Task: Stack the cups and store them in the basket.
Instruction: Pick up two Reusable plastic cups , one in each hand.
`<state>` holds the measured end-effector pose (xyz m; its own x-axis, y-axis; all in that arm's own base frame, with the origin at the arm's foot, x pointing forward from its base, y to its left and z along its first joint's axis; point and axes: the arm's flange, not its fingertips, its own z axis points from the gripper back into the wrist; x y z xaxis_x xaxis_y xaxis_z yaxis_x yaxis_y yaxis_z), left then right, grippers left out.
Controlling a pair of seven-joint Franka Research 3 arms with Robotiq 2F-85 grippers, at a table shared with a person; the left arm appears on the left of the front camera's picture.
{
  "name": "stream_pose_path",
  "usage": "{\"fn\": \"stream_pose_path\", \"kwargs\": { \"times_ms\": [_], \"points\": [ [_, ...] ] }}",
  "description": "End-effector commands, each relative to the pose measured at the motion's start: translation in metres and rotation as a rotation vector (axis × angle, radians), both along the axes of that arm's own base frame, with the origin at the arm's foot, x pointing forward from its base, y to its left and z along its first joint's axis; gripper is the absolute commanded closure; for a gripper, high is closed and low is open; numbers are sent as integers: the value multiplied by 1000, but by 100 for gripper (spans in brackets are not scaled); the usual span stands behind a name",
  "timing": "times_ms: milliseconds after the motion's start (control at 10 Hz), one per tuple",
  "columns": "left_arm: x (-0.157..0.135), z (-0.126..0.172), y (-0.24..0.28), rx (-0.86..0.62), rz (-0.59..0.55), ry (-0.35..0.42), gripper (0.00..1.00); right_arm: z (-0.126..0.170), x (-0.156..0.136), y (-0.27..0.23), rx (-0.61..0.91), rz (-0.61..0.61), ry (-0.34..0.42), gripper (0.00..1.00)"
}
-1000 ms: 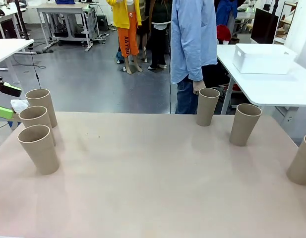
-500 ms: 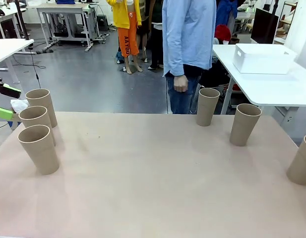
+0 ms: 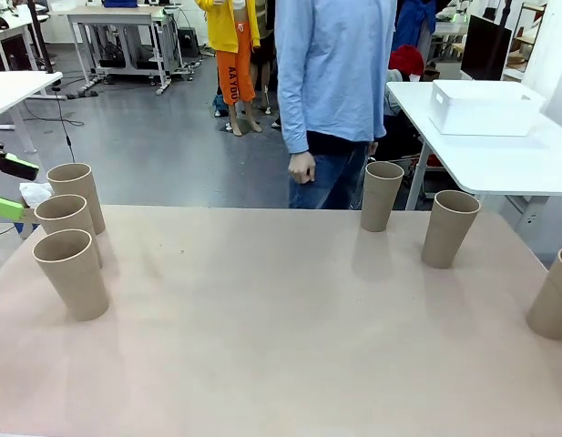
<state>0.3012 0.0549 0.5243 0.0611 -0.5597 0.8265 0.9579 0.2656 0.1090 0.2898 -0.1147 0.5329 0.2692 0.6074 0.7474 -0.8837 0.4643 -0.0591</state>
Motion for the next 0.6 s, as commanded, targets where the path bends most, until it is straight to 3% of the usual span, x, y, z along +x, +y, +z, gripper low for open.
{"fn": "stream_pose_path", "kwargs": {
  "times_ms": [0, 500],
  "points": [
    [1, 0, 0, -13, -15, -18, 0, 0, 0, -2, 13, 24, -21, 0],
    [1, 0, 0, -13, -15, -18, 0, 0, 0, -2, 13, 24, -21, 0]
  ]
}}
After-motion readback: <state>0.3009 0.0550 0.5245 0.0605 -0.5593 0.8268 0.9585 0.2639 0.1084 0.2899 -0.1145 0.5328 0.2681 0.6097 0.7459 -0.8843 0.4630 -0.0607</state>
